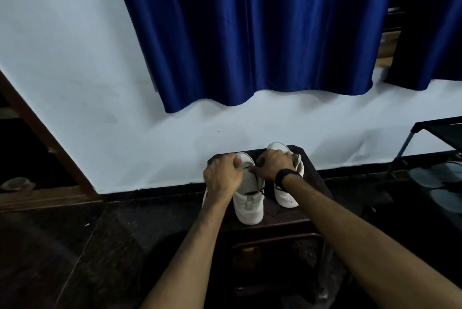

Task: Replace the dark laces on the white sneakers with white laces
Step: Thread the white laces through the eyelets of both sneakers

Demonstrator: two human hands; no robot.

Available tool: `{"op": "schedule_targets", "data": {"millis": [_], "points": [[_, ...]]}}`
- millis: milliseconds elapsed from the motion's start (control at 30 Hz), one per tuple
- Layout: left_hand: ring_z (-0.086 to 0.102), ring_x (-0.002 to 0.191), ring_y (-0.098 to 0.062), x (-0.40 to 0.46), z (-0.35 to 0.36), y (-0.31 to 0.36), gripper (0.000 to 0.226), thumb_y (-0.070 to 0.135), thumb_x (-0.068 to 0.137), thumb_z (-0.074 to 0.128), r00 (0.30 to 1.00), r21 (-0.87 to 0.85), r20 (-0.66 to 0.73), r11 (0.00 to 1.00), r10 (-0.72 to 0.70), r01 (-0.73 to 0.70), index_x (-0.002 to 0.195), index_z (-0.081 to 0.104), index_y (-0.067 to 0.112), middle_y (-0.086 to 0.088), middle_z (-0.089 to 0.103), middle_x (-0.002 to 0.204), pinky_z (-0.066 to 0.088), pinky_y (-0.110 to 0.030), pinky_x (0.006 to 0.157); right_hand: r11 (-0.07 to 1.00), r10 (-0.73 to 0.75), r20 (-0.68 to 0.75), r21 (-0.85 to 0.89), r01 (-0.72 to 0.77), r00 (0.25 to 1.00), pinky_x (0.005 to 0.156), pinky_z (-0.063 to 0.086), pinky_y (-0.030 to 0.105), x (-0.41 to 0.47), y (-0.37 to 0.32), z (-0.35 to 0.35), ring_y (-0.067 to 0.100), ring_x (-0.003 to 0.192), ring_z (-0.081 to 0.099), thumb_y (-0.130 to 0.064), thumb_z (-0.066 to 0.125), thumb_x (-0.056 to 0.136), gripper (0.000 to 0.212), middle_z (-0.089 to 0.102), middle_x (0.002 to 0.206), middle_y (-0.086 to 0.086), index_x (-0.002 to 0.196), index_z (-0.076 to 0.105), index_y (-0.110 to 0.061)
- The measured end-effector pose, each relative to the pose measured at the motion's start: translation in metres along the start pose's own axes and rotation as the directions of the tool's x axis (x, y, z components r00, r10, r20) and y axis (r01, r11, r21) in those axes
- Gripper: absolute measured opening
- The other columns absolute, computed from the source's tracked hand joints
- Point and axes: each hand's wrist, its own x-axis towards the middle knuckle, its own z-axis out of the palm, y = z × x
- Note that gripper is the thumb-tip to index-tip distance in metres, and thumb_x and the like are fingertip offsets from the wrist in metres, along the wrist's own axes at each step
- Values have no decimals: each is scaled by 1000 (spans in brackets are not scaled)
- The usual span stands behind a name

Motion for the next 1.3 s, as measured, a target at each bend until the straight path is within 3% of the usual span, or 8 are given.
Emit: {"op": "schedule_targets", "data": {"millis": [100,367,467,533,733,933,1033,1300], "points": [[61,95,-33,11,15,7,21,22,87,53,993,44,-44,993,108,-106,84,72,16,-9,72,92,46,-36,78,1000,19,89,-18,-18,996,109,23,46,18,-1,10,22,117,54,-48,58,83,34,67,111,2,107,67,-25],[56,78,-31,9,53,-5,11,13,75,62,995,103,-91,994,45,-35,70,73,14,-6,67,74,46,-38,67,998,62,154,-1,-63,986,112,19,46,38,9,16,22,118,54,-40,51,87,31,66,116,-1,111,69,-30],[55,75,-30,9,62,-8,7,12,70,68,987,112,-156,993,46,-29,65,71,15,-3,66,69,44,-37,65,996,61,222,55,-75,973,111,30,40,41,20,15,24,120,55,-38,52,88,31,66,120,0,113,69,-32],[54,77,-28,11,65,-8,5,14,69,70,984,136,-159,989,78,-56,66,71,18,1,68,72,42,-38,68,989,73,250,106,-103,965,100,42,31,45,28,21,21,114,58,-39,54,86,30,68,117,-1,109,71,-33],[52,82,-23,15,72,-7,12,15,73,68,974,202,-116,965,194,-168,76,77,22,7,70,77,37,-37,75,958,67,336,241,-155,940,73,49,15,54,32,21,14,92,64,-18,64,81,27,72,104,0,105,74,-24],[54,79,-25,16,74,-7,10,15,71,68,978,153,-85,973,189,-174,73,76,21,3,68,68,40,-34,70,957,134,243,219,-189,961,84,46,21,50,30,28,14,95,60,-43,57,68,37,70,97,-2,98,74,-30],[55,81,-26,18,76,-6,11,19,75,65,982,137,-72,977,177,-166,76,76,21,0,69,70,42,-35,74,955,100,239,250,-161,966,79,44,19,50,33,28,14,96,61,-33,60,84,25,71,101,1,101,75,-25],[59,84,-29,19,78,2,19,28,76,59,993,139,-24,984,114,-109,77,77,21,-8,66,68,45,-40,78,878,74,264,440,-188,962,89,52,25,46,35,25,11,93,67,-32,72,81,16,75,92,-1,93,78,-24]]}}
